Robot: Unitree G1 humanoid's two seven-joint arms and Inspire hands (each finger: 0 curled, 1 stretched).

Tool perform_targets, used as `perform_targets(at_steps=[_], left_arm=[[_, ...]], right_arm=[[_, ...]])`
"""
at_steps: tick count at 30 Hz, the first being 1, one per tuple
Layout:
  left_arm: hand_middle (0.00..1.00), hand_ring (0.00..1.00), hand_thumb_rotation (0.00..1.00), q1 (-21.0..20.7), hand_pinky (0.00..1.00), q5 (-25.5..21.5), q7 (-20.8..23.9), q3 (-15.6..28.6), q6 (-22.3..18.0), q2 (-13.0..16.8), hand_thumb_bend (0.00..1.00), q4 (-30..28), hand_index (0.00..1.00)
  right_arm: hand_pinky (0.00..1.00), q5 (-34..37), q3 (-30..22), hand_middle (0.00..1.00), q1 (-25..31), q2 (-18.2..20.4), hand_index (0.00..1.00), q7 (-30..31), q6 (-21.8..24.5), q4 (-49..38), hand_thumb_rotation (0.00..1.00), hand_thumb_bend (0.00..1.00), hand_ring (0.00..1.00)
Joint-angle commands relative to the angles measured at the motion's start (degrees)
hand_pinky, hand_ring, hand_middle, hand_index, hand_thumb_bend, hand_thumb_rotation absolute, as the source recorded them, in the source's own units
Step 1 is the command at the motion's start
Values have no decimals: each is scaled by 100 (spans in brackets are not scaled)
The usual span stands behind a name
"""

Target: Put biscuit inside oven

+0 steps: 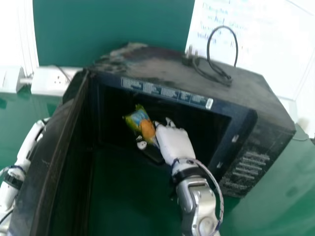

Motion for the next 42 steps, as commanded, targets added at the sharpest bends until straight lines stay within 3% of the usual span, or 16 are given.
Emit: perform_targets(at_steps=[1,22,32,42], left_arm=[[43,38,5,47,31,1,-23,-37,-19,-23,51,-18,48],[43,37,6,64,30,29,-75,-45,-164,0,51,12,48],[42,38,6,117,31,36,-27,-61,-89,-29,51,-131,48],[43,37,6,131,30,29,-18,-42,-76,-25,51,-121,48]], right_arm=[[43,197,68,41,-241,-132,52,-362,-98,294,0,52,37],[29,882,809,41,-1782,-617,50,-2579,-332,3239,0,52,31],[37,1021,1150,41,-2470,-706,52,-3102,-428,4327,0,52,37],[37,1371,1287,41,-2836,-712,52,-3588,-551,5131,0,52,36]])
